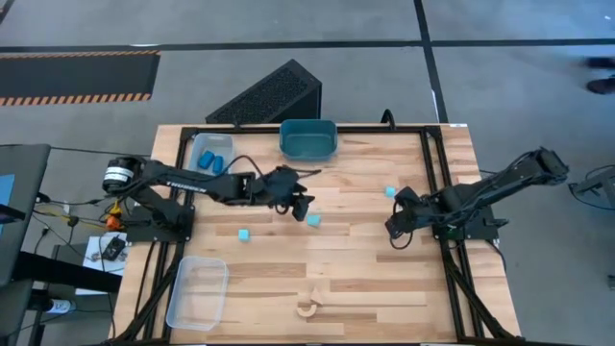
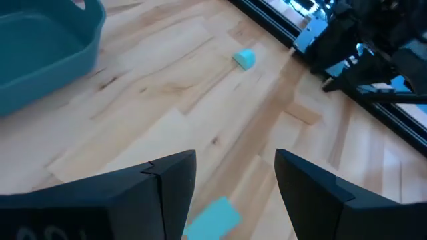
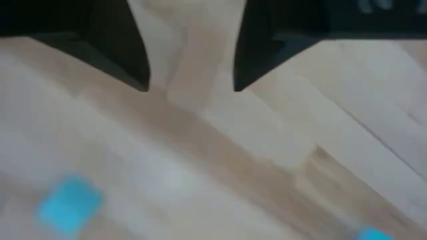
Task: Sort & place blocks by color
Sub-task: Put the top brown block into the blue bin
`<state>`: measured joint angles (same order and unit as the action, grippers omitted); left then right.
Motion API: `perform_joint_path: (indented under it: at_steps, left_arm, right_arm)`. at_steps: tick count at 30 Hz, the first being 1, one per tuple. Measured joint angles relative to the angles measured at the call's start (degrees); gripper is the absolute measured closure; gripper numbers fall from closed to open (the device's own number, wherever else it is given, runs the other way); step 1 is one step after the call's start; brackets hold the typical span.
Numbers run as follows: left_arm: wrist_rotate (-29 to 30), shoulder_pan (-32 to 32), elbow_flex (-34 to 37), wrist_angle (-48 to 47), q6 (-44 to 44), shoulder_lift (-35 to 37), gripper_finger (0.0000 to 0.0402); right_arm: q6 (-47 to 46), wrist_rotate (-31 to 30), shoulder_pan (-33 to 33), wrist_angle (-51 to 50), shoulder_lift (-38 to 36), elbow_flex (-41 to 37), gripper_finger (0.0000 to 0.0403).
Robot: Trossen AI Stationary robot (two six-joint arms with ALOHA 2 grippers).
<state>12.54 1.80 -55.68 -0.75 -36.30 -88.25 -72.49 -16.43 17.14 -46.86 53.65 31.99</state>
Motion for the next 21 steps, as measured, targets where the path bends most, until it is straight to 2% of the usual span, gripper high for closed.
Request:
perform_joint_path:
  at_steps: [3,6,13,21]
  left_arm:
    - [-4.7,3.1,0.0,0.0,2.5,0.0,0.0211]
    - [-8.1,6.3,0.0,0.6,6.7,0.0,0.0211]
    - [-18.5,15.1,0.0,0.6,16.5,0.0,0.0211]
    - [-26.4,23.9,0.0,0.7,25.4,0.0,0.0211]
  right_arm:
    - [-2.5,7.5,-1.1,-1.4,1.3,0.0,0.0121]
    - [-6.4,8.9,0.1,-0.2,3.1,0.0,0.01]
    - [-14.6,9.7,1.3,4.4,9.8,0.0,0.0096]
    - [-16.7,10.8,-0.7,5.8,19.0,0.7,0.0103]
